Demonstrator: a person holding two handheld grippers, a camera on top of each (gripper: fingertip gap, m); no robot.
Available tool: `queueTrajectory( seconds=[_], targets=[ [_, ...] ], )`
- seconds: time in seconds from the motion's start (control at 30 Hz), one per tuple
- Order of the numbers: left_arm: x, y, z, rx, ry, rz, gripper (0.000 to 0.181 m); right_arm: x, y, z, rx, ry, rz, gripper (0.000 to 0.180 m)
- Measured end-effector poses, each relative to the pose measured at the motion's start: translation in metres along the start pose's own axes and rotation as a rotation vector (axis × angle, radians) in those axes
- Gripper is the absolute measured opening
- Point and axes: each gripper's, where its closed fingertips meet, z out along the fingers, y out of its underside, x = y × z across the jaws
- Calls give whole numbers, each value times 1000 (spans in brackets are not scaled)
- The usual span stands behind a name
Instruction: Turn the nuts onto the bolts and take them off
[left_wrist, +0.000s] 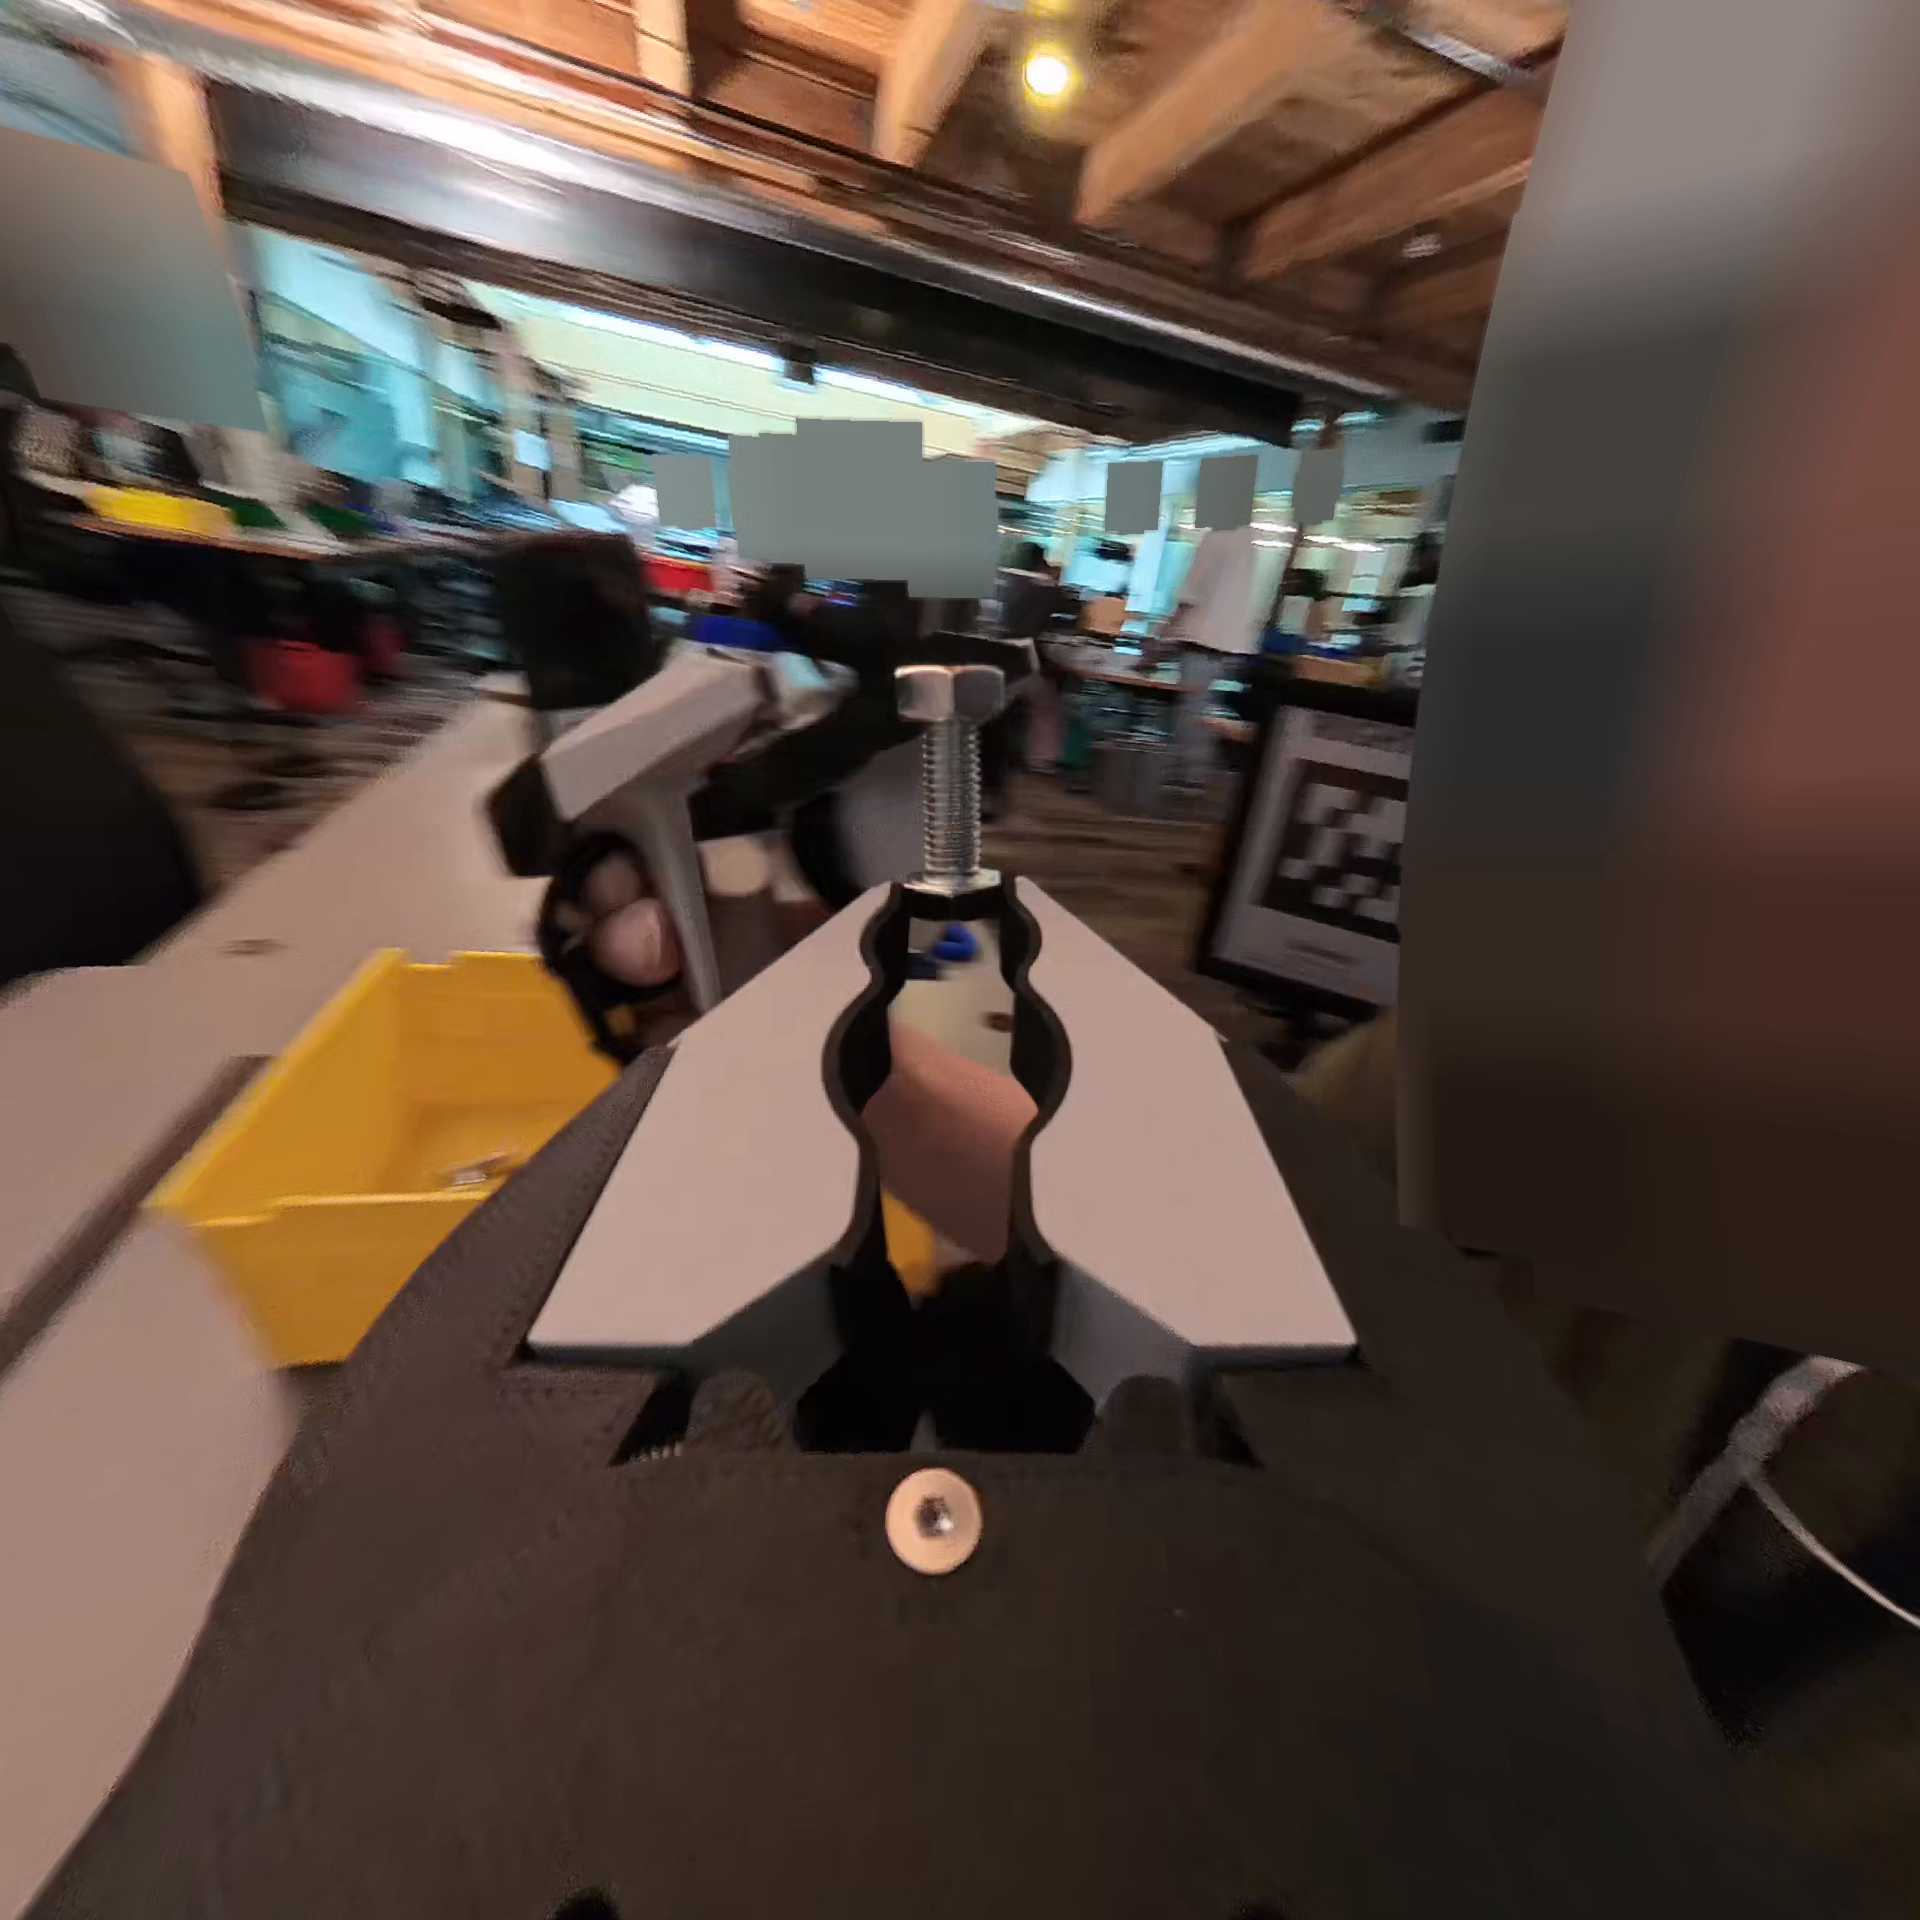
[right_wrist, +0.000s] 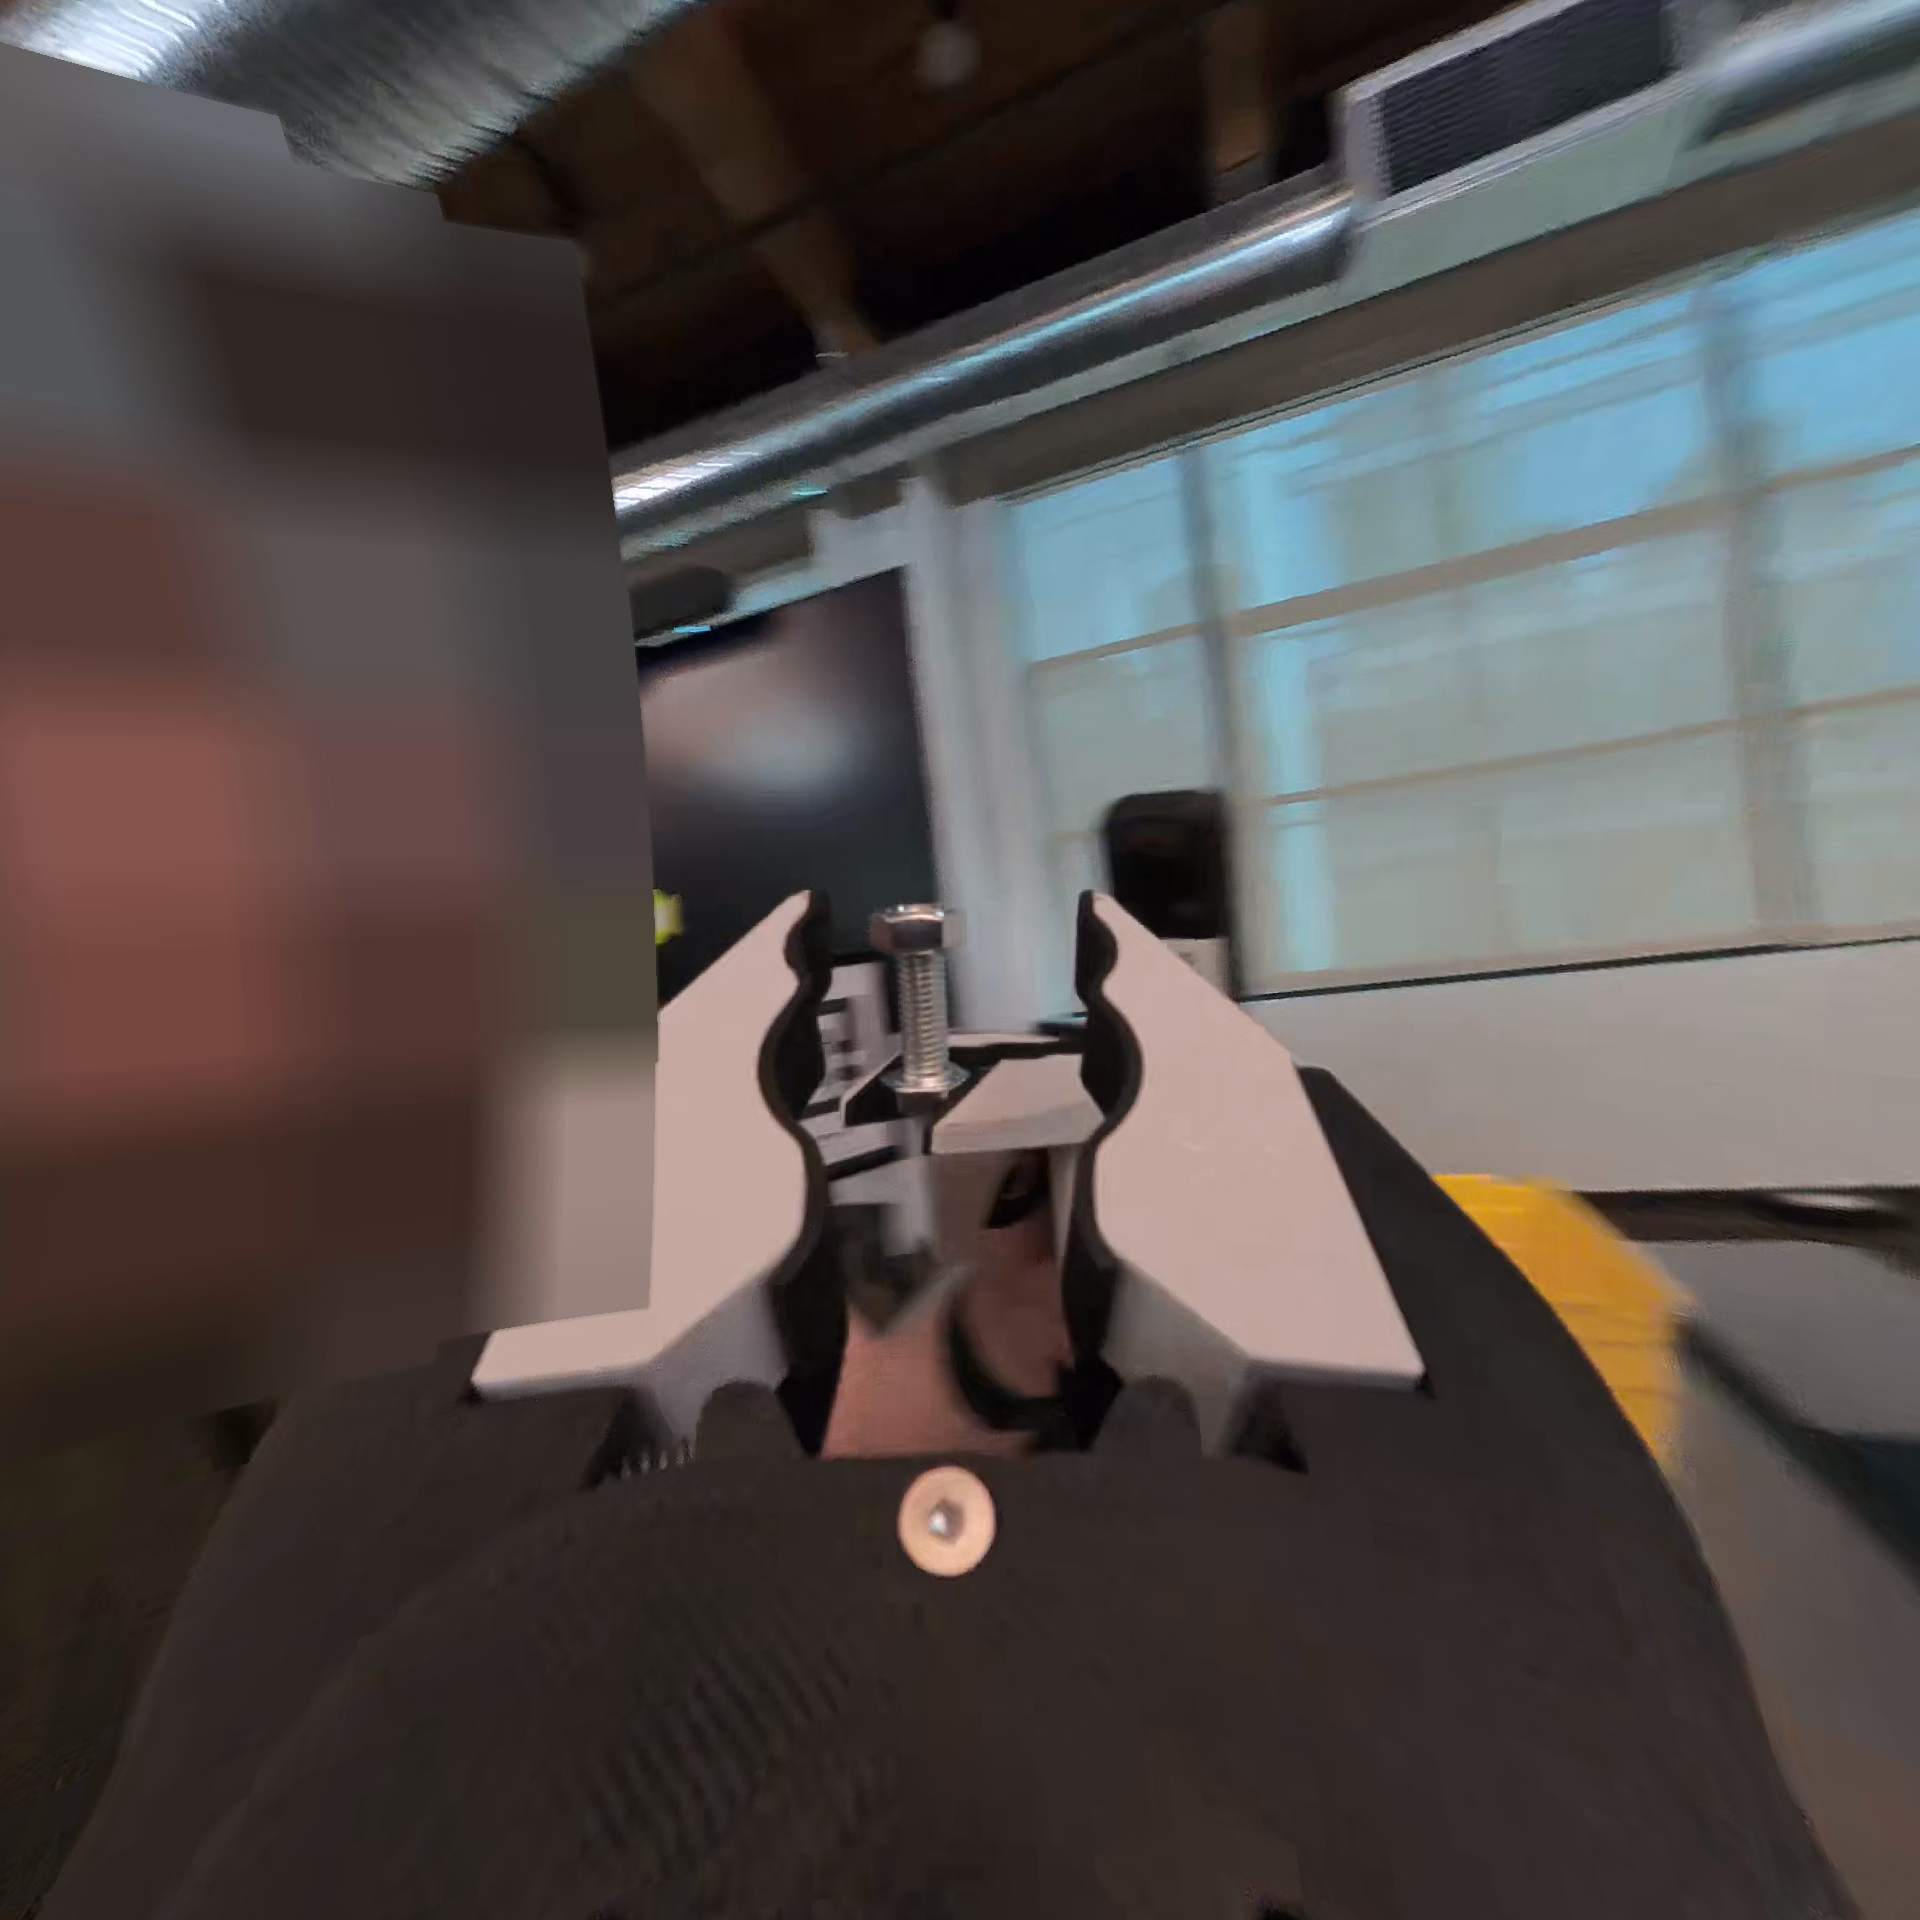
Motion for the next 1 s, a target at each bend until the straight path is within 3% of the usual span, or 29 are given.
queueTrajectory(
  seconds=[0.03, 0.13, 0.23, 0.43, 0.6, 0.77, 1.0],
  targets=[
    [-10, -5, -5, 18, -93, 41, 15, 9, -8, -3, 13, 110, -88, 46],
    [-41, -21, -26, 74, -410, 189, 15, 16, -30, -5, 34, 397, -407, 46],
    [-57, -25, -39, 47, -631, 323, 15, 22, -25, 5, -67, 598, -622, 47],
    [-62, -22, -39, 1, -749, 428, 15, 41, -8, 13, -179, 742, -612, 35],
    [-60, -20, -34, -12, -729, 417, 15, 41, -5, 10, -212, 711, -579, 16],
    [-55, -19, -29, -21, -687, 398, 15, 33, -4, 11, -220, 617, -507, 16],
    [-4, -14, -3, 28, -173, 116, 15, -12, -3, 10, -65, 71, -92, 15]
  ],
)
